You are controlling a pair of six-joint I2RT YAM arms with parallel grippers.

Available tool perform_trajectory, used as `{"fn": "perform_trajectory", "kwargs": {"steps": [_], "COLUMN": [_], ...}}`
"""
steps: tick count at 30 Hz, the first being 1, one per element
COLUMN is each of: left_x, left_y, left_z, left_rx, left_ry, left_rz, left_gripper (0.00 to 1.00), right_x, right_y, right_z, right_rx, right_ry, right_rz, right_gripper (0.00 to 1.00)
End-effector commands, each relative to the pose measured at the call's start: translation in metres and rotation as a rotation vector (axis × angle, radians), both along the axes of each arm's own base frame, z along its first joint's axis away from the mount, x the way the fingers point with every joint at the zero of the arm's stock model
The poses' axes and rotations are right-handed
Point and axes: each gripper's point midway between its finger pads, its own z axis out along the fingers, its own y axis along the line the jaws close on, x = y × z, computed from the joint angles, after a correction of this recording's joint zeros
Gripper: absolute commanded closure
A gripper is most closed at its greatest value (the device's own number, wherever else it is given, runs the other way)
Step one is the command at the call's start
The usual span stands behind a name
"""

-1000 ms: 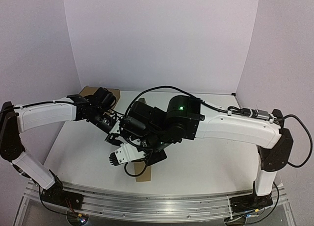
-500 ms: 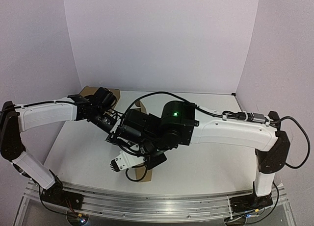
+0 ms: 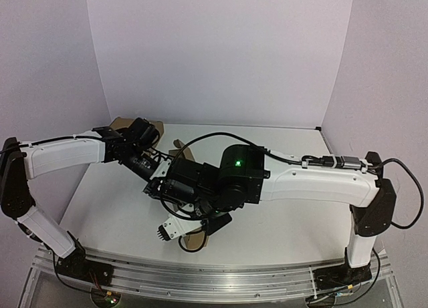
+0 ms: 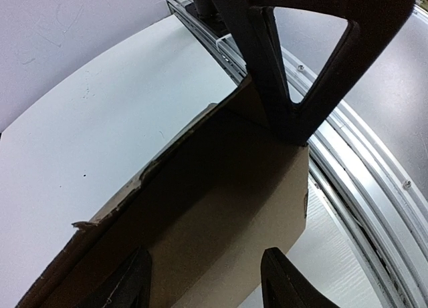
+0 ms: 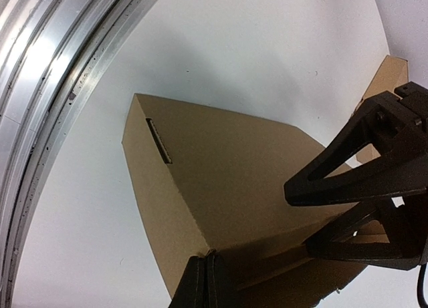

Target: Fold the paper box

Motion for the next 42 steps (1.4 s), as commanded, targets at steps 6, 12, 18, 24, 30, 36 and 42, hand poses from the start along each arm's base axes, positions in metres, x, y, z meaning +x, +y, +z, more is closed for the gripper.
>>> {"fn": "perform_trajectory", "kwargs": {"steps": [6, 12, 18, 24, 30, 36, 42], "left_x": [0.024, 0.092, 0.183, 0.221, 0.223, 0.203, 0.18], "left_y": [0.042, 0.064, 0.072, 0.059, 0.045, 0.037, 0.039], "left_z": [0.084, 0.102, 0.076, 0.053, 0.048, 0.048, 0.04], "left_rx": [-0.091, -0.091, -0.05, 0.009, 0.032, 0.021, 0.056], "left_ry": [0.125, 0.191, 0.119, 0.041, 0.052, 0.103, 0.126], "left_rz": [0.157, 0.479, 0.848, 0.805, 0.683, 0.571, 0.49], "left_gripper": [0.34, 0.43, 0.39, 0.34, 0.42, 0.54, 0.61], "right_x": [-0.013, -0.012, -0.013, -0.014, -0.013, -0.013, -0.013], "right_y": [-0.045, -0.045, -0.044, -0.042, -0.041, -0.043, -0.044], "right_z": [-0.079, -0.079, -0.079, -0.077, -0.076, -0.076, -0.078], "right_rx": [-0.296, -0.305, -0.308, -0.295, -0.287, -0.288, -0.29], "right_ry": [0.11, 0.102, 0.1, 0.108, 0.105, 0.103, 0.104], "right_rz": [-0.011, 0.017, 0.042, 0.038, 0.026, 0.016, 0.018], "right_gripper": [1.0, 1.0, 1.0, 1.0, 1.0, 1.0, 1.0]}}
